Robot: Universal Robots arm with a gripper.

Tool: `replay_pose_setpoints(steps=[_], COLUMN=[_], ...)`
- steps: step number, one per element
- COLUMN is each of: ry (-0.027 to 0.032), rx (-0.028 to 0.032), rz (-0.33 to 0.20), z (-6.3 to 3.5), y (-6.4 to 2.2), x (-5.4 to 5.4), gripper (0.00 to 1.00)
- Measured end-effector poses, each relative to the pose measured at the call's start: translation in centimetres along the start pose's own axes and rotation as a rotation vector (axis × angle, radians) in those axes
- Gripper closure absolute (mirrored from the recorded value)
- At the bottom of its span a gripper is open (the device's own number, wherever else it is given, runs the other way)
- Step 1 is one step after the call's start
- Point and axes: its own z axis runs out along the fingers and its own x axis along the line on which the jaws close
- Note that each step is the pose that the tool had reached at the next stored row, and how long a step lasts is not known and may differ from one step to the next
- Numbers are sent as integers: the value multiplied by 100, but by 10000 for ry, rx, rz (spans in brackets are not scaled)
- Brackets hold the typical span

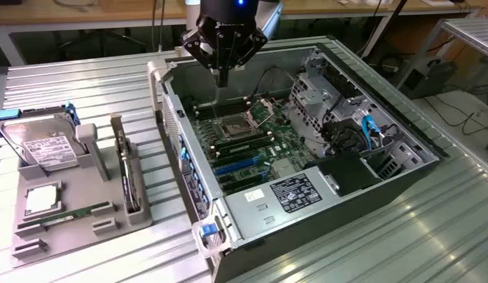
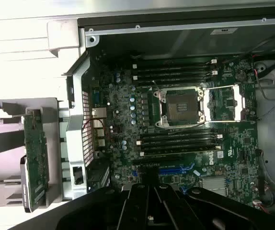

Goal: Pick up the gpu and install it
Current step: 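Reach for the gpu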

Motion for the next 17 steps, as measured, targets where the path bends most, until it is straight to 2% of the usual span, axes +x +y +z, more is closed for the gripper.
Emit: replay_pose_setpoints(steps=[12, 14, 17], ry=[0, 1, -4], rx=[0, 1, 0], rz=[0, 2, -1], z=[0, -1, -4], y=[0, -2, -27], x=[0, 14, 103], gripper=[89, 89, 89])
